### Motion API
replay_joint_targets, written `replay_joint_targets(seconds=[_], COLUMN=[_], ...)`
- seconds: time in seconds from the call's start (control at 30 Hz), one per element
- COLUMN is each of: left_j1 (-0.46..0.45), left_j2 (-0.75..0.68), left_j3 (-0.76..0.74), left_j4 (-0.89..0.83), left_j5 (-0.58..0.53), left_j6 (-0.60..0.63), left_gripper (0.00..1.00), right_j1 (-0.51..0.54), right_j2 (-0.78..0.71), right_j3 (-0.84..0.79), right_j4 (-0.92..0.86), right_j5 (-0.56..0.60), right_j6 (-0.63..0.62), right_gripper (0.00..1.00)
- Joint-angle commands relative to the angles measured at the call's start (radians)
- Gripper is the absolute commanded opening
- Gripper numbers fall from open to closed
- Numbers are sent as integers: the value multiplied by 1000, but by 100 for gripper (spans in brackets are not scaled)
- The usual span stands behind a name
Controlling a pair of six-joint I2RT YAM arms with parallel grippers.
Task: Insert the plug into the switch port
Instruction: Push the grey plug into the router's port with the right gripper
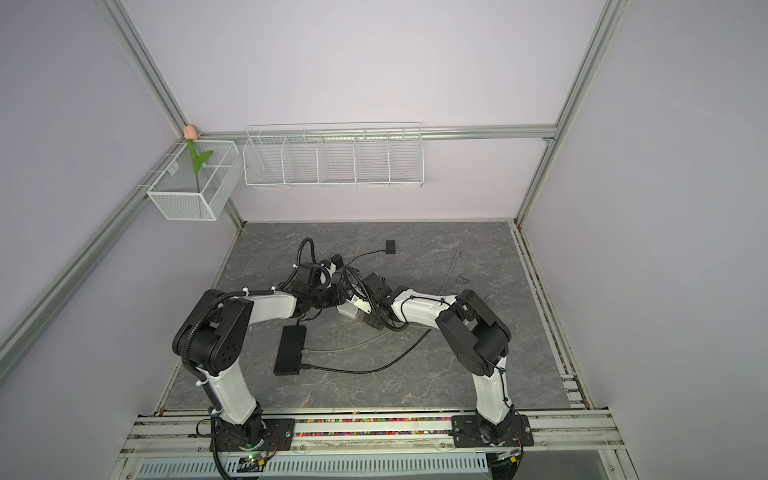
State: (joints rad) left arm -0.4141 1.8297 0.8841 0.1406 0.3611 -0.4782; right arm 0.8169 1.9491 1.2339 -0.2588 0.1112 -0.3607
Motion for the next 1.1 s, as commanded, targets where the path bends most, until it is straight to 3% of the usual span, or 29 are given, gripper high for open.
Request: replay_joint_targets(seconds=[0.0,0.27,0.87,1.07], left_j1=[-43,-49,-71,-78], left_j2=[5,3,-12,-9], left_j3=[-55,-74,-107,-102], left_j4=[-111,-84,-67,-75], left_j5=[40,47,39,58], left_j6=[-9,-20,-31,-21], left_gripper=[30,30,30,30], right_j1=[14,30,34,33], right_j2=[10,12,35,43], right_j3=[73,35,81,69], right_j4=[128,185,170,217], right_j5=[-63,-115,-107,-139], right_j6=[63,81,224,173], right_gripper=[7,6,7,7])
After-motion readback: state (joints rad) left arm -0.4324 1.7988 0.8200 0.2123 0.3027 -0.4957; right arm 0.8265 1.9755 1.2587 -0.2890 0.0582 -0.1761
